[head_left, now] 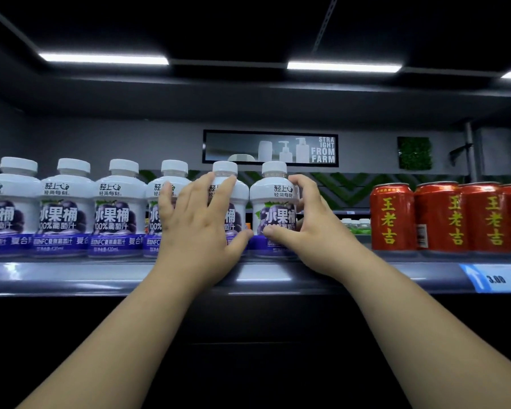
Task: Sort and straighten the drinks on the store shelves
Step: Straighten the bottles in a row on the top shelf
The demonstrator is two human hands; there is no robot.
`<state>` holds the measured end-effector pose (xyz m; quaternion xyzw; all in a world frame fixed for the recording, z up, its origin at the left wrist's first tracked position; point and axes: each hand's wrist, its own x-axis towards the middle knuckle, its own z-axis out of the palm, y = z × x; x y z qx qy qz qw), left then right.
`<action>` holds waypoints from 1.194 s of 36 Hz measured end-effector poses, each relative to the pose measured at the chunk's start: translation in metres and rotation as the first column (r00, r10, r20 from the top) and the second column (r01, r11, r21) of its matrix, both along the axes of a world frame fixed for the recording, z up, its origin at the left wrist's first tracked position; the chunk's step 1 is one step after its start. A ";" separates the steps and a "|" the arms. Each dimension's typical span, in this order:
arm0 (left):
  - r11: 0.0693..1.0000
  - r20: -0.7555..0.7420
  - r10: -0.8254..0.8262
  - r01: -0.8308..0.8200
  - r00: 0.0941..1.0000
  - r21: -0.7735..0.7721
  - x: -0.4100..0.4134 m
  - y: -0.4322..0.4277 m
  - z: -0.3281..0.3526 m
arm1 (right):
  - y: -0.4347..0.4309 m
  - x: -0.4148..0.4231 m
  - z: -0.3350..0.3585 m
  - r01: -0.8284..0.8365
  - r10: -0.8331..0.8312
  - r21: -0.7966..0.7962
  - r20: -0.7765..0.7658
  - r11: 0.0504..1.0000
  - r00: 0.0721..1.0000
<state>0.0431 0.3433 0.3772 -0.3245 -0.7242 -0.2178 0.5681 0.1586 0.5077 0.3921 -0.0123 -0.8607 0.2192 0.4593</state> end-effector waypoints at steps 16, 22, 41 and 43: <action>1.000 -0.006 -0.010 0.010 1.000 -0.010 0.001 0.000 -0.001 | 0.005 0.002 -0.003 -0.005 0.004 0.077 0.012 0.997 1.000; 0.994 -0.175 -0.109 0.111 0.979 0.007 0.017 0.001 -0.002 | 0.010 0.017 -0.009 0.010 -0.001 0.093 -0.101 0.996 0.995; 0.898 0.218 -0.406 0.432 0.888 -0.088 0.133 0.156 0.008 | 0.162 0.137 -0.023 0.499 -0.427 0.147 -0.351 0.854 0.833; 0.890 0.315 -0.427 0.456 0.848 -0.021 0.138 0.174 0.015 | 0.167 0.139 -0.022 0.516 -0.472 0.105 -0.282 0.850 0.835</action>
